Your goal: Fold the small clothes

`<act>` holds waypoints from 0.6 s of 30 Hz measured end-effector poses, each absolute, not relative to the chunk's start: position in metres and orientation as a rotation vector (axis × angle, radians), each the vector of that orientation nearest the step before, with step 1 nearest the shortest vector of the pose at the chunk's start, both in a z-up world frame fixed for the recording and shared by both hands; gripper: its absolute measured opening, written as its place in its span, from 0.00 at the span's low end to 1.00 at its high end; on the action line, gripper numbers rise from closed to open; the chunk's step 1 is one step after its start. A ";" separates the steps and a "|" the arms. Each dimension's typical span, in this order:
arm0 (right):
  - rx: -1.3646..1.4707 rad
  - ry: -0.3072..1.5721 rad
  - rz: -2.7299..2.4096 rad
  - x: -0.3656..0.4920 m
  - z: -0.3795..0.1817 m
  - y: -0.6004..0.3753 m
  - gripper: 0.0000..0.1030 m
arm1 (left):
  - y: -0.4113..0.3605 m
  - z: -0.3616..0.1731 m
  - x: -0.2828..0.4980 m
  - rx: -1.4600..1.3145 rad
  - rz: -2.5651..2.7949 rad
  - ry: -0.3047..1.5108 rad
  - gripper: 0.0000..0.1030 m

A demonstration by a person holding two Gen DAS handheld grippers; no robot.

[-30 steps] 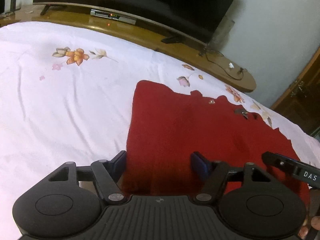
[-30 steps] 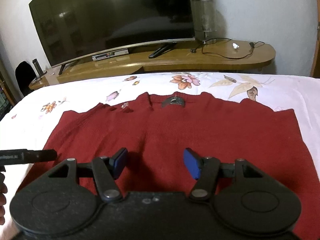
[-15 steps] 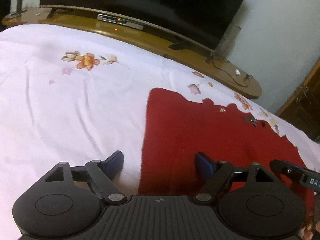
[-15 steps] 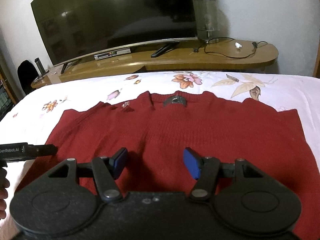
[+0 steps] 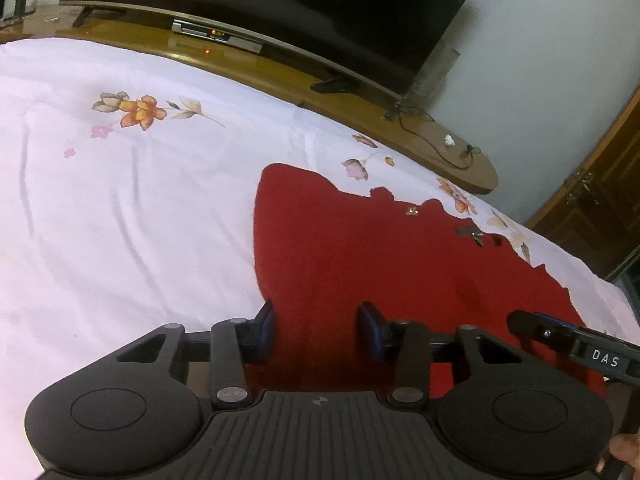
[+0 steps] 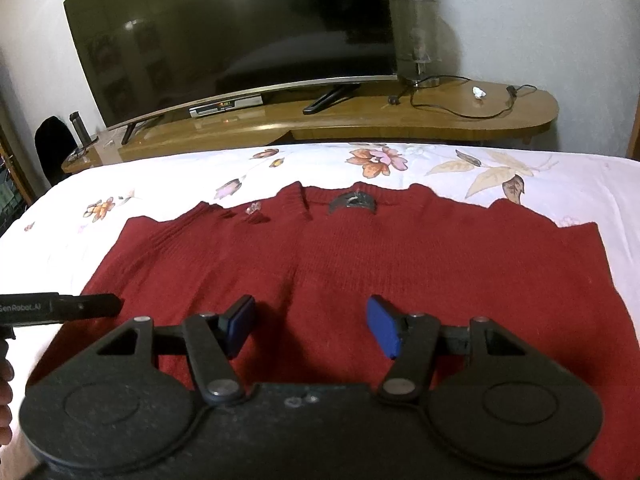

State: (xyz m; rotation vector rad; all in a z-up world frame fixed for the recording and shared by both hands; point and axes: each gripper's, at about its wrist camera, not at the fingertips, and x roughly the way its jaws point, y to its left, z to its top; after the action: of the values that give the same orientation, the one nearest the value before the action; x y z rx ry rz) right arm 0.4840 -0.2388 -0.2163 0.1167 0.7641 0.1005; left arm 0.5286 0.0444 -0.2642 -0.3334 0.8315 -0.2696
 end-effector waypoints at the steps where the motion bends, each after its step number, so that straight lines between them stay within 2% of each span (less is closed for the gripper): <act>1: 0.117 0.763 0.101 0.484 -0.216 -0.239 0.59 | 0.044 -0.265 0.529 -0.330 -0.266 0.832 0.42; 4: 0.122 0.764 0.101 0.483 -0.216 -0.239 0.59 | 0.045 -0.264 0.530 -0.333 -0.250 0.836 0.43; 6: 0.120 0.764 0.102 0.483 -0.216 -0.240 0.59 | 0.046 -0.263 0.529 -0.328 -0.236 0.839 0.53; 10: 0.127 0.762 0.107 0.478 -0.214 -0.240 0.59 | 0.060 -0.257 0.517 -0.346 -0.227 0.878 0.57; 18: 0.147 0.775 0.141 0.456 -0.214 -0.231 0.59 | 0.081 -0.262 0.447 -0.479 -0.265 0.939 0.71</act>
State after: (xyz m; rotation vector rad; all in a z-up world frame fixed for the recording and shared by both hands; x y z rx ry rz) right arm 0.4561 -0.2308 -0.2136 0.1468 0.7753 0.1406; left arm 0.4470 0.0806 -0.2619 -0.4794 0.9391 -0.2655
